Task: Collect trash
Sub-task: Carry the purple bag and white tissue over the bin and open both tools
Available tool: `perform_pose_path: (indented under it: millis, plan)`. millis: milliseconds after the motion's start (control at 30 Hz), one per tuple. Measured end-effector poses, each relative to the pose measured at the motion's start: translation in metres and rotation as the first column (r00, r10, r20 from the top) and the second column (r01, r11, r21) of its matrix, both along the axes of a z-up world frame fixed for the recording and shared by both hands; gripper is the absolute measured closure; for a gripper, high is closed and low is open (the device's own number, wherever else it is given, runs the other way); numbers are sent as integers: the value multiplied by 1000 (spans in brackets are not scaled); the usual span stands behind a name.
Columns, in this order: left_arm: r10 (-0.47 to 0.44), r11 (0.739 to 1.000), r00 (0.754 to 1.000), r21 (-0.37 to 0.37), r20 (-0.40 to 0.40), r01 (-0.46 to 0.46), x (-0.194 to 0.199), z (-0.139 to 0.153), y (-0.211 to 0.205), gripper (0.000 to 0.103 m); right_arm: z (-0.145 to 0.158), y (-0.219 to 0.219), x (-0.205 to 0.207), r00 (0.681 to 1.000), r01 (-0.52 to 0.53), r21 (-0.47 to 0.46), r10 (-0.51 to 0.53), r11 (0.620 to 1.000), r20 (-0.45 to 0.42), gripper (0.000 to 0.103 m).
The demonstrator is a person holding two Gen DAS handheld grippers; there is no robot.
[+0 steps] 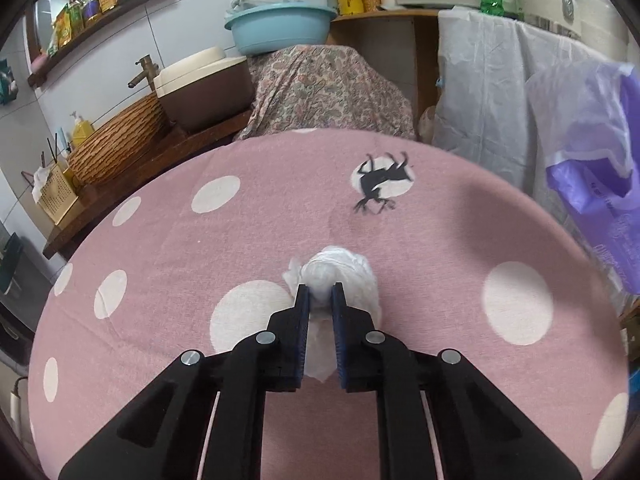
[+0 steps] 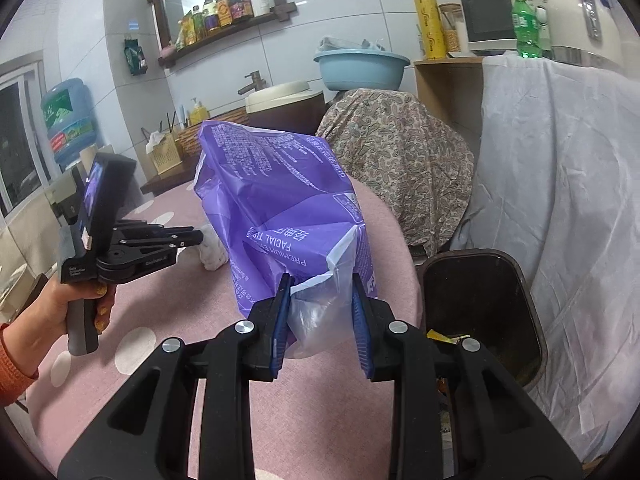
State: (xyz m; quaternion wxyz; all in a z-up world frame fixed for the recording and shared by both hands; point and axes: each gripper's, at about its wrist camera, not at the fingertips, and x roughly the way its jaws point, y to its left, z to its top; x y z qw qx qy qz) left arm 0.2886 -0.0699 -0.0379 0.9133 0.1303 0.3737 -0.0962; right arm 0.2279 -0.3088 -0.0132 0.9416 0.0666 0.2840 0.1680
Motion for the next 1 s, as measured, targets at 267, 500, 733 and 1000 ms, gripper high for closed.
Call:
perform_pose_path:
  millis: [267,500,733,1000]
  plan:
    - [-35,998,999,-54,37,37,-19,14,-12,91,-2,-31,-22,998,56,13,-56,998,11,74]
    - [-29,991,999,-126,44,34,-22,35,-6,91,-4,-50,-33,997,76,19,-77,997,25,74]
    - [-115,978,991,-167,65,125,-17,55,-63,91,-10,-84,-29,989,148,34,-149,988,18,74]
    - [-208,955,977,-204,54,215,0,59,-144,91,-72,-140,30,948,285,13,-280,958,-149,74]
